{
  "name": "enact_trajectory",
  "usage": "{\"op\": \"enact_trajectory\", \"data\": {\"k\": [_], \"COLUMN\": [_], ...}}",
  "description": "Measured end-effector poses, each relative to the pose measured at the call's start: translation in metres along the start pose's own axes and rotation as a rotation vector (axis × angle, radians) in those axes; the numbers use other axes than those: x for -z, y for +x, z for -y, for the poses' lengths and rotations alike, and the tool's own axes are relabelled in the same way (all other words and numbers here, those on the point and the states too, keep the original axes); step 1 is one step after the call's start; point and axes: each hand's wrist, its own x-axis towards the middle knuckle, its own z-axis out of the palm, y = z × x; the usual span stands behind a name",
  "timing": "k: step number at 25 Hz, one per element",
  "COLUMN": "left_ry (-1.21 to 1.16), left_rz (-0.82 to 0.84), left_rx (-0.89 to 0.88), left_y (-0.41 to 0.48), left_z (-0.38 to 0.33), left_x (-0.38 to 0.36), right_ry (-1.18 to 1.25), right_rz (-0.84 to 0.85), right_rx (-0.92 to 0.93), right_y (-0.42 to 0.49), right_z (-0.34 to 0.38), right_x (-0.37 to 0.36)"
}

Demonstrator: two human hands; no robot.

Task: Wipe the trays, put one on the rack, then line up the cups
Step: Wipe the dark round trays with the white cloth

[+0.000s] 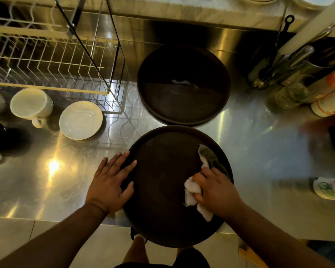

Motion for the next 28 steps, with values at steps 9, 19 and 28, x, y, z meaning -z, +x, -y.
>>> {"op": "enact_trajectory", "data": {"k": [9,19,28], "left_ry": [0.037,0.008,0.06], "left_rz": [0.018,-0.014,0.077], "left_rx": [-0.012,-0.016,-0.01], "left_y": [-0.001,0.001,0.003], "left_z": [0.004,0.003,-0.007], "left_x": [-0.005,-0.004,0.01], "right_ry": [0.135,0.007,0.276], "right_rz": [-0.128,0.017,-0.026], "right_rx": [0.021,0.163,0.018], "right_y": [0.046,0.045,0.02], "right_z": [0.06,0.042,0.012], "right_x": [-0.001,-0.009,0.006]}}
